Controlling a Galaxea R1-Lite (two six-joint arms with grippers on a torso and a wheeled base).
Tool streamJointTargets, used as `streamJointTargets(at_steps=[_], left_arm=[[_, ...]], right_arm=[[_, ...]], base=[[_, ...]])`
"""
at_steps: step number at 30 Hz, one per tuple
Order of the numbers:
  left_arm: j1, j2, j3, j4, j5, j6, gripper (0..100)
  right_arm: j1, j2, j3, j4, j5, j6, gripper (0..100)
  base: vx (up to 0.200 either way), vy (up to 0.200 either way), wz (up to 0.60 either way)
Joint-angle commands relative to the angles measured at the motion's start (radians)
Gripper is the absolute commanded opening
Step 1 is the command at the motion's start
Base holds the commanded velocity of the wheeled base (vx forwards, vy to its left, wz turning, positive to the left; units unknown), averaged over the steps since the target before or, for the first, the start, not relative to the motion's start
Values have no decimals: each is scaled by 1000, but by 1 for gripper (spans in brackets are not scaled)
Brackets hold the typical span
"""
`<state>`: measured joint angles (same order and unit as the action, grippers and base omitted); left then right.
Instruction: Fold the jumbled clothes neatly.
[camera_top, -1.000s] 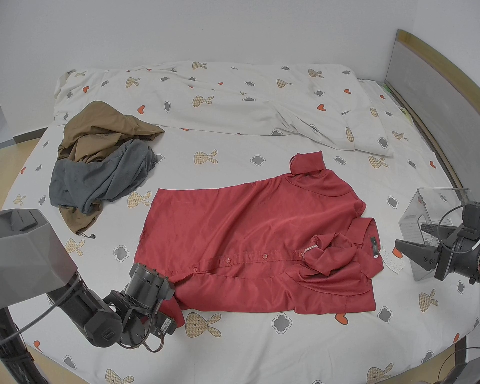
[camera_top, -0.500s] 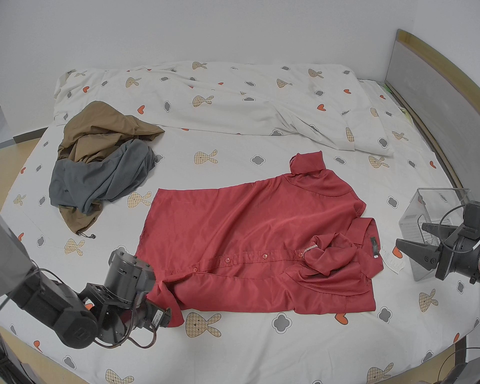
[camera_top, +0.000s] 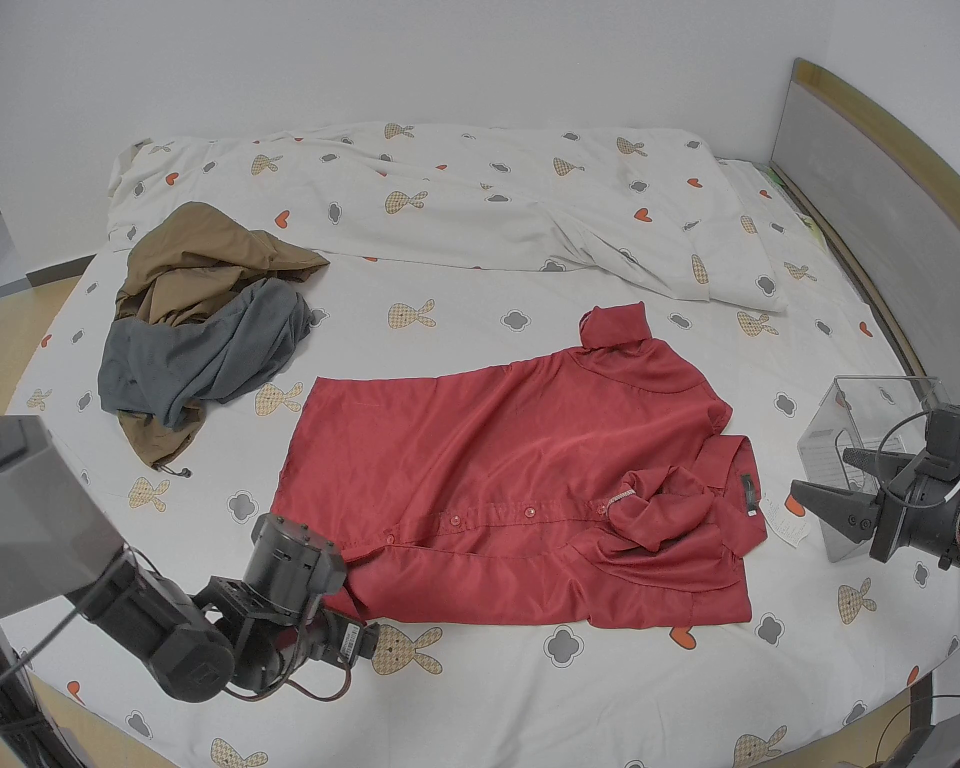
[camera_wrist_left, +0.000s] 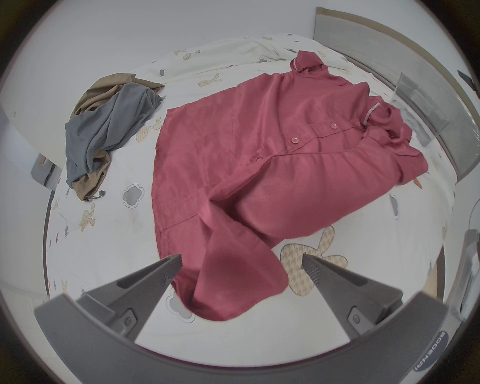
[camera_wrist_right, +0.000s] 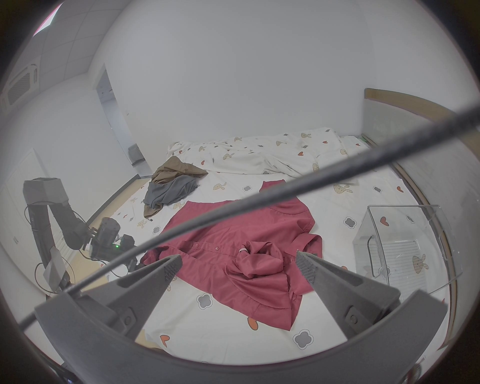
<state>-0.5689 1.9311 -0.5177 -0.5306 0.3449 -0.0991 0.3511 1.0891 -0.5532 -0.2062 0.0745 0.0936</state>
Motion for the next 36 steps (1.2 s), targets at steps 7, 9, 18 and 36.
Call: streamJointTargets(at_steps=[7, 9, 18, 36], left_arm=[[61, 134, -84, -15, 40, -1, 100], [80, 126, -79, -15, 40, 19, 100], [218, 32, -28, -17, 39, 116, 100], [463, 45, -114, -20, -40, 234, 100]], right_arm=[[2, 2, -1, 1, 1, 0, 100], [2, 2, -1, -1, 1, 0, 100], [2, 3, 1, 1, 1, 0, 100], [2, 8, 4, 1, 2, 1, 100]], base=[[0, 0, 0], [0, 0, 0], [0, 0, 0], [0, 0, 0]])
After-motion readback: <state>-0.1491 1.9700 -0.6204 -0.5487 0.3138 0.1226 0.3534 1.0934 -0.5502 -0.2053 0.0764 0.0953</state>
